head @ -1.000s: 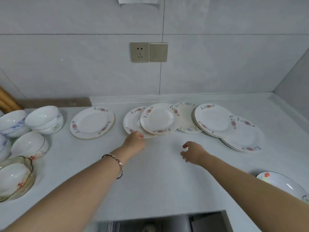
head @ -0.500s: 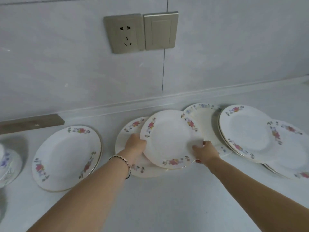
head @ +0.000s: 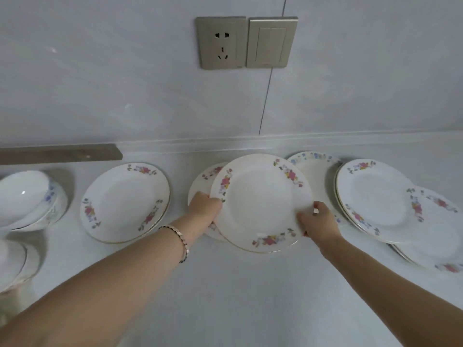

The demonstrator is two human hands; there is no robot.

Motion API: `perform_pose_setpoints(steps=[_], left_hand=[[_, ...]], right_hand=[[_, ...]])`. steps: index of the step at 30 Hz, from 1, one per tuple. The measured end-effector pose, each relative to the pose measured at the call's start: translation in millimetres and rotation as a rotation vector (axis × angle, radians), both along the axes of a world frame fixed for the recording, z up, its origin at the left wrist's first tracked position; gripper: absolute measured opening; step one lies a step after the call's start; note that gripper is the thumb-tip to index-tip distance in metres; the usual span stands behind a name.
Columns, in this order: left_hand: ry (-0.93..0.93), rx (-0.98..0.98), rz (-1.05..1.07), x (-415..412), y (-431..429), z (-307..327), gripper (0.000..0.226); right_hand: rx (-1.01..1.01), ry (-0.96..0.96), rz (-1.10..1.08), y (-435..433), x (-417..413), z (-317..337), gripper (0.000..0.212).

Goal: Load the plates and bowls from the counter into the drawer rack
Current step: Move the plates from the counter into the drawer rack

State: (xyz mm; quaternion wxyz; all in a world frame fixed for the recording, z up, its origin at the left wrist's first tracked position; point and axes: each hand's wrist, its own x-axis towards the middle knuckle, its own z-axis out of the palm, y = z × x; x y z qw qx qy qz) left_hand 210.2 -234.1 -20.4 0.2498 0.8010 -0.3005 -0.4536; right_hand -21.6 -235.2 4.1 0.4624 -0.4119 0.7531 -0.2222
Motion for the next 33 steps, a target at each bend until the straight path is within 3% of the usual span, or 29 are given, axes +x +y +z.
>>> perform_pose_setpoints(steps=[3, 7, 15, 21, 28, 33], left_hand=[[0.006, -0.068, 0.109, 5, 38, 20, 0.03], [-0.111, -0.11, 0.206, 18, 112, 33, 0.019], [-0.202, 0.154, 0.443, 63, 316, 22, 0.039], [-0.146, 0.356, 0.647, 106, 451, -7, 0.043], [-0.259, 0.539, 0.717, 149, 579, -64, 0.067], [-0.08, 0.565, 0.781, 166, 607, -122, 0.063]], right_hand=[[-0.037, -0.084, 0.079, 21, 2, 24, 0.035], [-0.053, -0.156, 0.263, 65, 14, 38, 0.032], [0.097, -0.172, 0.692, 214, 66, 20, 0.039], [0.176, -0.137, 0.898, 321, 132, -19, 0.038], [0.29, -0.118, 1.074, 417, 215, -89, 0.037], [0.401, 0.041, 1.082, 445, 242, -148, 0.041]])
